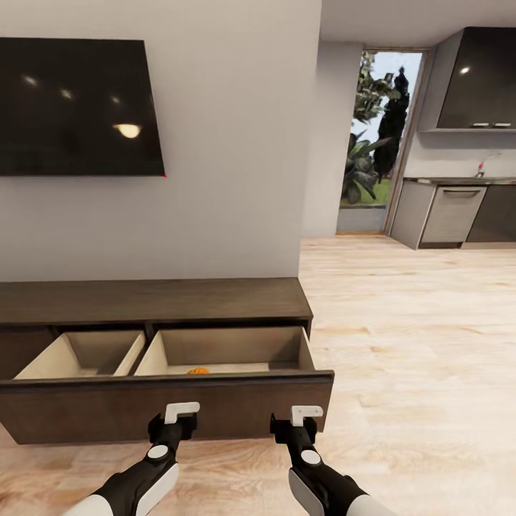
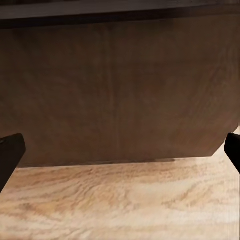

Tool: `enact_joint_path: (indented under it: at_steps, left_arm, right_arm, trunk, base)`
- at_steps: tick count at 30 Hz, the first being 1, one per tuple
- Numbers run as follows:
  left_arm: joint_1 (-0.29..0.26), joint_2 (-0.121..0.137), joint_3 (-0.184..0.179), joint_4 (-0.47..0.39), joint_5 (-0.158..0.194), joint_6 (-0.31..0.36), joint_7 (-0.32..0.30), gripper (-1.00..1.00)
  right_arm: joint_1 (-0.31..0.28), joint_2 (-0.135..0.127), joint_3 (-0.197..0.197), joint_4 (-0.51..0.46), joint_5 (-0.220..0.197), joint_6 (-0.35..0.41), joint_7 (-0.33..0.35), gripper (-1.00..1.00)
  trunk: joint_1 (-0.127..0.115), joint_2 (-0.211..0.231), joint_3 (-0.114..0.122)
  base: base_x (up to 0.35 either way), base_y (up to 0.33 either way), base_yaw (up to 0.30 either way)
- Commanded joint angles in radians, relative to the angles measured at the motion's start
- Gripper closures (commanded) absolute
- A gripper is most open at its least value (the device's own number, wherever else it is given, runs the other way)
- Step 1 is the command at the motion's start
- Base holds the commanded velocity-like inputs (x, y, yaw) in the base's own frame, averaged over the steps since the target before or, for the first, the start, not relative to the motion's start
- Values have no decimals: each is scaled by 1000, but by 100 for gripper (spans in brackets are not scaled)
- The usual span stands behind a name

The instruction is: Place each of the two pumpkins and all three candles from the living room inside a cabinet in the living room (use any cabinet), then make sure every cabinet is closed, and position the cauldron so it is next to a table in the living room.

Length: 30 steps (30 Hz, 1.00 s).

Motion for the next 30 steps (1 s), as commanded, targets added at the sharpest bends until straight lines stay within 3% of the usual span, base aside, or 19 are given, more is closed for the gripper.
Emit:
enact_joint_path:
  at_steps: [1,18,21,30]
  left_arm:
    - [-1,1,-9,-2,11,-5,6,-100]
    - [-1,1,-9,-2,11,-6,5,-100]
    - [-1,1,-9,-3,11,-7,5,-100]
    - [-1,1,-9,-2,8,-4,2,-100]
  right_arm:
    - [-1,0,8,1,-10,-5,-5,-100]
    - [-1,0,8,5,-10,-5,-5,-100]
    - [-1,-1,8,5,-10,-5,-5,-100]
    - [-1,0,8,5,-10,-5,-5,-100]
  trunk:
    - [0,0,-1]
    - [0,0,-1]
    - [10,-19,-11]
    - [14,-21,-45]
  base:
    - [40,0,0]
    - [28,0,0]
    - [3,0,0]
    - [0,0,0]
